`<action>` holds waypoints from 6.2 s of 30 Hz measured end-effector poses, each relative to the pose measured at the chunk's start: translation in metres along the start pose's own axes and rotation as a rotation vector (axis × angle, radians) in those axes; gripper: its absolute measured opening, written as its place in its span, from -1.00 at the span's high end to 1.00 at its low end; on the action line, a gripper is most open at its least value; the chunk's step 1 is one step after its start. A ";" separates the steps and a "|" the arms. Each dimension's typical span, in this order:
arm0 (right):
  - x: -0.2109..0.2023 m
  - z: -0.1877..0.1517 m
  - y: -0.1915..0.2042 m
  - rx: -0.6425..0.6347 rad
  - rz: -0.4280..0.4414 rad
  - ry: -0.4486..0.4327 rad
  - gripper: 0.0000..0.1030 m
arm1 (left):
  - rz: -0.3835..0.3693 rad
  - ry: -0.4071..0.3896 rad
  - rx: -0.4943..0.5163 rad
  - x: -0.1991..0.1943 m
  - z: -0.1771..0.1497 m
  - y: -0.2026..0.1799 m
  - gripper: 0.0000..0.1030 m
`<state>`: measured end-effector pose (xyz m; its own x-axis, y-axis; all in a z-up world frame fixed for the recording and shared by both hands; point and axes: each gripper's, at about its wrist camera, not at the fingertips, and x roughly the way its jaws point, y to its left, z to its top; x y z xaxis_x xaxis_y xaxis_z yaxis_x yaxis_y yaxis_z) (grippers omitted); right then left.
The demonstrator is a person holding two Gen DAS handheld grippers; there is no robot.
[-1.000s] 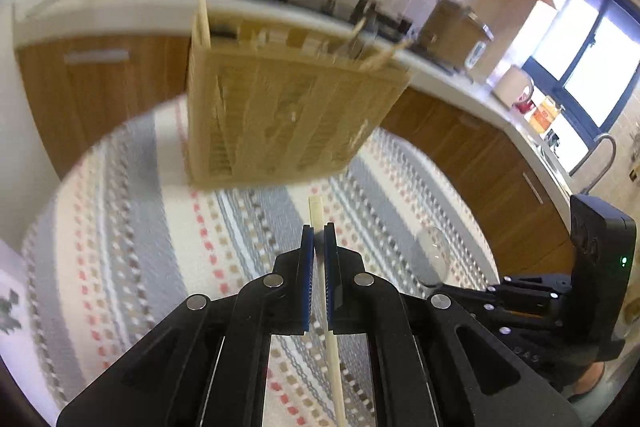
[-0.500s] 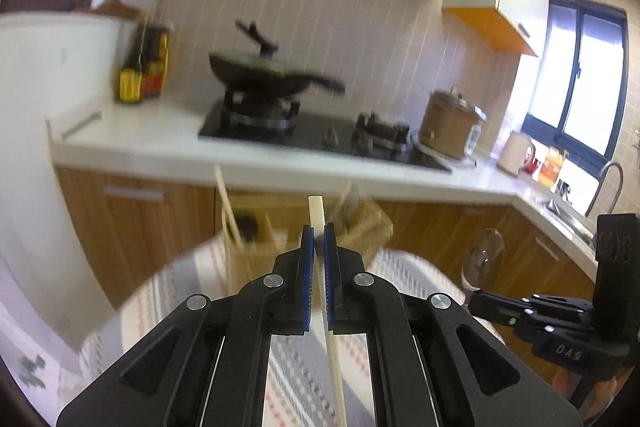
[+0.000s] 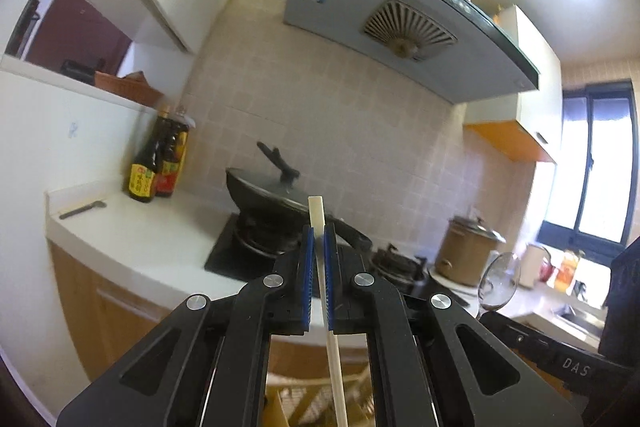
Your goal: Organize utensils
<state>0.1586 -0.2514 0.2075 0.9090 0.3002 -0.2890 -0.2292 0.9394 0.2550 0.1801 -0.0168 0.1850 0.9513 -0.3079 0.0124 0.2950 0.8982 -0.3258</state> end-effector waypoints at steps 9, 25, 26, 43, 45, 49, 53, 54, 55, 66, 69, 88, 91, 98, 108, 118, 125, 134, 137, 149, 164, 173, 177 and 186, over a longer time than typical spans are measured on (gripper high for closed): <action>0.047 -0.017 -0.021 -0.077 -0.123 -0.024 0.98 | 0.081 -0.079 0.000 0.032 -0.042 0.007 0.95; 0.065 -0.061 -0.043 -0.088 -0.118 0.077 0.17 | 0.089 -0.013 0.090 0.033 -0.077 0.001 0.31; 0.058 -0.061 -0.044 -0.076 -0.113 0.064 0.08 | 0.082 -0.005 0.086 0.029 -0.076 0.003 0.31; -0.052 -0.078 0.002 -0.111 -0.095 -0.014 0.08 | 0.067 0.082 0.019 -0.089 -0.048 0.005 0.06; -0.060 -0.086 0.006 -0.104 -0.104 -0.017 0.08 | 0.098 0.143 0.019 -0.101 -0.053 0.007 -0.02; -0.076 -0.110 0.012 -0.108 -0.174 -0.042 0.08 | 0.198 0.158 0.046 -0.125 -0.074 0.010 -0.13; -0.084 -0.142 0.011 -0.085 -0.246 -0.104 -0.19 | 0.298 0.191 0.092 -0.130 -0.108 0.009 -0.34; -0.083 -0.148 0.009 -0.077 -0.245 -0.112 -0.22 | 0.300 0.188 0.085 -0.131 -0.117 0.010 -0.34; -0.082 -0.155 0.009 -0.077 -0.246 -0.116 -0.22 | 0.302 0.183 0.091 -0.131 -0.124 0.010 -0.34; -0.088 -0.174 0.010 -0.125 -0.322 -0.227 -0.50 | 0.388 0.073 0.223 -0.132 -0.147 0.006 -0.78; -0.086 -0.176 0.011 -0.147 -0.326 -0.217 -0.50 | 0.377 0.076 0.217 -0.131 -0.152 0.005 -0.78; -0.080 -0.185 0.017 -0.199 -0.343 -0.191 -0.61 | 0.412 0.076 0.266 -0.131 -0.162 -0.001 -0.82; -0.080 -0.187 0.020 -0.210 -0.344 -0.195 -0.61 | 0.425 0.081 0.285 -0.130 -0.164 -0.003 -0.82; -0.079 -0.187 0.020 -0.213 -0.351 -0.190 -0.61 | 0.436 0.076 0.305 -0.131 -0.164 -0.005 -0.82; -0.079 -0.187 0.020 -0.205 -0.344 -0.191 -0.61 | 0.429 0.085 0.320 -0.128 -0.166 -0.006 -0.84; -0.079 -0.188 0.019 -0.200 -0.345 -0.187 -0.61 | 0.439 0.088 0.319 -0.129 -0.167 -0.005 -0.84; -0.079 -0.188 0.019 -0.199 -0.345 -0.188 -0.64 | 0.440 0.089 0.322 -0.128 -0.167 -0.005 -0.85; -0.077 -0.188 0.019 -0.201 -0.342 -0.179 -0.67 | 0.446 0.086 0.331 -0.129 -0.167 -0.006 -0.85; -0.077 -0.188 0.019 -0.200 -0.341 -0.179 -0.67 | 0.447 0.089 0.328 -0.128 -0.167 -0.005 -0.85; -0.074 -0.191 0.024 -0.213 -0.336 -0.158 -0.70 | 0.447 0.090 0.317 -0.128 -0.166 -0.003 -0.85; -0.074 -0.189 0.022 -0.186 -0.338 -0.158 -0.80 | 0.448 0.096 0.308 -0.128 -0.165 0.000 -0.85; -0.073 -0.188 0.022 -0.185 -0.334 -0.156 -0.85 | 0.443 0.092 0.318 -0.129 -0.166 -0.002 -0.85; -0.074 -0.188 0.022 -0.185 -0.332 -0.157 -0.85 | 0.447 0.095 0.310 -0.128 -0.166 0.000 -0.85; -0.072 -0.188 0.020 -0.185 -0.334 -0.143 -0.85 | 0.450 0.089 0.281 -0.129 -0.163 0.003 -0.85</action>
<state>0.0227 -0.2233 0.0596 0.9803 -0.0402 -0.1935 0.0399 0.9992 -0.0055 0.0434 -0.0255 0.0281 0.9815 0.1127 -0.1548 -0.1164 0.9931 -0.0149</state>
